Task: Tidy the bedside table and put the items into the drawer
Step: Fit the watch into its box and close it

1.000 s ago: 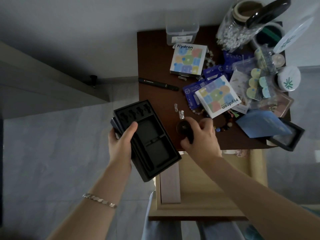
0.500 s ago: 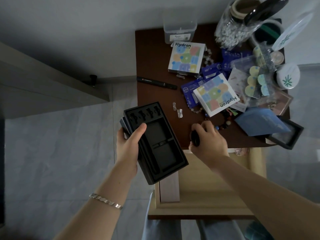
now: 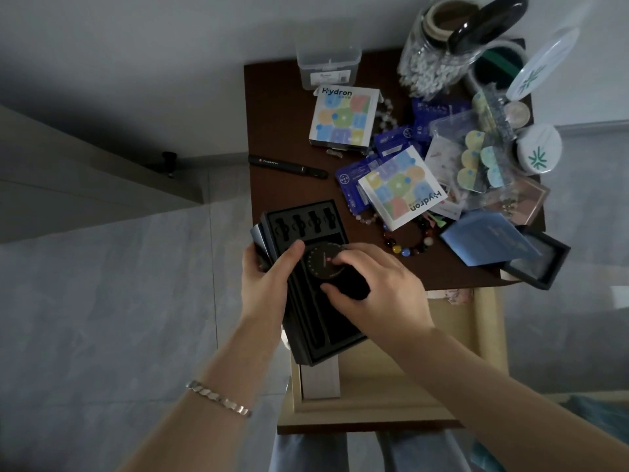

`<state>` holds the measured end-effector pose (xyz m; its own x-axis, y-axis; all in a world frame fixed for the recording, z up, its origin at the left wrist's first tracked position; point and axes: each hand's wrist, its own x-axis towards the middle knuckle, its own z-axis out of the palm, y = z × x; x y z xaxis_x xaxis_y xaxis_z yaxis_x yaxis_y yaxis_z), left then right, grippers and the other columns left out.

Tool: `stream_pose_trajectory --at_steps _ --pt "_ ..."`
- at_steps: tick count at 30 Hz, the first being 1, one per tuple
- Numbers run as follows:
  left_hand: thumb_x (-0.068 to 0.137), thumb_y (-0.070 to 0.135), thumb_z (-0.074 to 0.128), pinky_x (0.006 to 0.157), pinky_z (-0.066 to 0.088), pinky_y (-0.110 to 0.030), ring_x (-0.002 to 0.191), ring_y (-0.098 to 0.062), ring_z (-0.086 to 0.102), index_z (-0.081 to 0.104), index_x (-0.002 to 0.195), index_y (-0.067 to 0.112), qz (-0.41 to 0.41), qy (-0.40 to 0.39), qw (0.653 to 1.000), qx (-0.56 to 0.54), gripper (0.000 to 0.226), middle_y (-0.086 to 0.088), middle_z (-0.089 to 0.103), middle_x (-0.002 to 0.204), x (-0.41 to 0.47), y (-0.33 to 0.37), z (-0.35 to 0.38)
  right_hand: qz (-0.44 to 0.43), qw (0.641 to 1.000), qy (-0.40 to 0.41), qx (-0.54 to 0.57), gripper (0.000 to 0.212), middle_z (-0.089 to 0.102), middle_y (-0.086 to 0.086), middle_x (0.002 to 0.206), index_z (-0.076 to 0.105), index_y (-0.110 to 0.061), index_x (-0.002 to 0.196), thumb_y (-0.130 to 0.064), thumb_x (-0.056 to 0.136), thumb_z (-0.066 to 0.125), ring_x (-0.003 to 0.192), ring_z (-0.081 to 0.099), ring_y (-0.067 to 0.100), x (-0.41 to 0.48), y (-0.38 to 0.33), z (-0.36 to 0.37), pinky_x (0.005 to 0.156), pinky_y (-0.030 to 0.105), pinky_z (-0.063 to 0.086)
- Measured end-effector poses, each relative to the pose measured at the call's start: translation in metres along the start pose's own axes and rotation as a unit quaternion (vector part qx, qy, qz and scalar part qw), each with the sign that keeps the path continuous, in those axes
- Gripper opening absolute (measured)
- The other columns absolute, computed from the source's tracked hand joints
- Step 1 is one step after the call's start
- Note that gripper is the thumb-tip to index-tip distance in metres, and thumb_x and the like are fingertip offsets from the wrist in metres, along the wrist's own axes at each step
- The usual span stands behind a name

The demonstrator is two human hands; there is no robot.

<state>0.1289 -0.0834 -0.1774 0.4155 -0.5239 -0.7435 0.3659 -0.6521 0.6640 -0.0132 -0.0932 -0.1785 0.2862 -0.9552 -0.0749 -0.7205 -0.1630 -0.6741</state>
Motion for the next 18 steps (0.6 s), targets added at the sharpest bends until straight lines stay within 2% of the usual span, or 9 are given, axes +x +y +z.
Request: stream_pose_trajectory --at_steps 3,6,9,12,15,17,18 --pt "0.08 0.025 0.068 0.073 0.053 -0.029 0.094 -0.015 0.066 0.054 0.109 0.028 0.015 -0.01 1.0 0.006 0.032 0.002 0.066 0.105 -0.001 0.002 0.003 -0.006 0.999 0.042 -0.019 0.029 0.065 -0.001 0.105 0.068 -0.018 0.091 -0.04 0.075 0.059 0.084 0.065 0.02 0.001 -0.001 0.005 0.06 0.025 0.053" --pt "0.079 0.025 0.069 0.075 0.054 -0.03 0.093 -0.015 0.066 0.055 0.108 0.023 0.035 0.006 0.999 0.02 0.032 0.001 0.066 0.103 0.0 0.002 0.007 0.014 1.0 -0.005 0.011 0.038 0.056 0.006 0.111 0.067 -0.017 0.099 -0.046 0.077 0.056 0.091 0.06 0.02 0.001 0.001 0.009 0.061 0.025 0.053" --pt "0.079 0.028 0.07 0.073 0.054 -0.03 0.092 -0.016 0.067 0.055 0.108 0.019 0.021 0.035 0.999 0.002 0.033 -0.001 0.067 0.104 0.006 0.006 0.006 0.051 0.99 -0.075 0.106 0.034 0.036 -0.002 0.112 0.056 -0.019 0.119 -0.031 0.088 0.055 0.098 0.045 0.01 -0.003 0.003 0.001 0.075 0.015 0.042" --pt "0.081 0.028 0.068 0.07 0.053 -0.028 0.093 -0.016 0.066 0.053 0.109 0.022 0.01 0.052 0.998 -0.028 0.033 0.0 0.066 0.105 0.013 0.012 0.003 0.003 0.992 -0.078 0.099 0.041 0.03 -0.003 0.113 0.042 -0.02 0.132 -0.022 0.091 0.038 0.1 0.041 0.007 -0.007 0.009 -0.009 0.081 0.01 0.039" --pt "0.081 0.03 0.068 0.063 0.052 -0.026 0.092 -0.015 0.066 0.052 0.116 0.023 -0.009 0.064 0.996 -0.059 0.039 0.002 0.065 0.107 0.016 0.014 0.003 -0.077 0.992 -0.091 0.047 0.044 0.035 0.004 0.119 0.039 -0.015 0.133 -0.017 0.089 0.034 0.105 0.043 0.012 -0.014 0.016 -0.009 0.088 0.017 0.043" --pt "0.081 0.032 0.068 0.058 0.053 -0.025 0.09 -0.016 0.067 0.051 0.122 0.023 -0.023 0.076 0.993 -0.082 0.045 0.001 0.066 0.108 0.016 0.015 0.003 -0.113 0.988 -0.107 0.025 0.043 0.042 0.011 0.125 0.043 -0.009 0.132 -0.016 0.09 0.036 0.116 0.043 0.019 -0.016 0.017 -0.005 0.095 0.026 0.045" --pt "0.081 0.032 0.068 0.057 0.053 -0.026 0.09 -0.017 0.068 0.051 0.123 0.023 -0.026 0.082 0.992 -0.093 0.047 0.0 0.066 0.108 0.016 0.015 0.003 -0.123 0.986 -0.115 0.014 0.042 0.045 0.014 0.128 0.045 -0.005 0.131 -0.016 0.091 0.036 0.124 0.039 0.021 -0.016 0.017 -0.004 0.101 0.031 0.041"
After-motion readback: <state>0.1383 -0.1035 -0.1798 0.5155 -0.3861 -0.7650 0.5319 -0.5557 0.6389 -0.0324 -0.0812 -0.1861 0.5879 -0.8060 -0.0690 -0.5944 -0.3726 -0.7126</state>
